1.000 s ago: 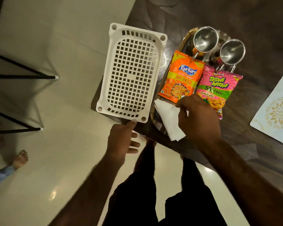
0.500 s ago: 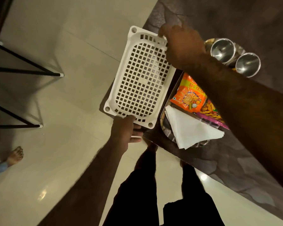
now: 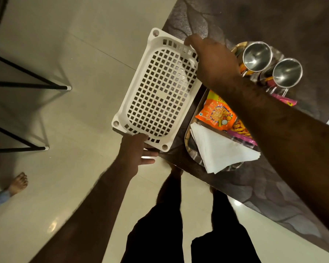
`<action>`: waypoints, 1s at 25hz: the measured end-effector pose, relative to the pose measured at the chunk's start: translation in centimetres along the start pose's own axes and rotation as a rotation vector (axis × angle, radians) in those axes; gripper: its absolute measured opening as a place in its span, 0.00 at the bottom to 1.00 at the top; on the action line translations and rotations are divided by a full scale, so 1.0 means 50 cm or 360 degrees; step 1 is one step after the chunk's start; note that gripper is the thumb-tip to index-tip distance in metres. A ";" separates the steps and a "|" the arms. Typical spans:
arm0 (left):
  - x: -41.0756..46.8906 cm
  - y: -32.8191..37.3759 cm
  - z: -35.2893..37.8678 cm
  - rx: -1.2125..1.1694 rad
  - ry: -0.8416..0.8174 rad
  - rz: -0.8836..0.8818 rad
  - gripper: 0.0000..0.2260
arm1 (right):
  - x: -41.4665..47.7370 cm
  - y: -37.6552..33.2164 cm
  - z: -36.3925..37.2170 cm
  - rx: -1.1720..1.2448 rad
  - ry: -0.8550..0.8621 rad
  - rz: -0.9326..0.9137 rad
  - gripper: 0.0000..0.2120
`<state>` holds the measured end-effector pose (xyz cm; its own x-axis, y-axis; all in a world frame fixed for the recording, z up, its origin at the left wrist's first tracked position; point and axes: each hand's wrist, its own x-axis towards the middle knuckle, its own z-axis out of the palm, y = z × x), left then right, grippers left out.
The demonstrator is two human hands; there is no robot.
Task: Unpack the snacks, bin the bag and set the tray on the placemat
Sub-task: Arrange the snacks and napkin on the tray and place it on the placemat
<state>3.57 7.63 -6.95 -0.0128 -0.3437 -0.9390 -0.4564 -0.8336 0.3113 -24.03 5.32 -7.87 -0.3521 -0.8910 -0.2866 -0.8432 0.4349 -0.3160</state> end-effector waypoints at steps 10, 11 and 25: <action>0.016 -0.024 0.001 -0.0060 -0.0015 -0.0035 0.16 | -0.006 -0.010 -0.003 -0.0031 -0.0021 0.0000 0.32; 0.017 -0.025 0.001 -0.0059 -0.0019 -0.0039 0.17 | -0.006 -0.010 -0.003 -0.0027 -0.0028 0.0001 0.33; -0.082 -0.038 0.034 0.0190 0.0147 -0.0232 0.07 | -0.048 0.040 -0.060 0.0046 0.0305 0.0033 0.24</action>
<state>2.96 11.35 -3.95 0.1403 -0.2660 -0.9537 -0.5499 -0.8220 0.1483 -26.07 7.95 -5.11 -0.4426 -0.8891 -0.1167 -0.8238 0.4545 -0.3386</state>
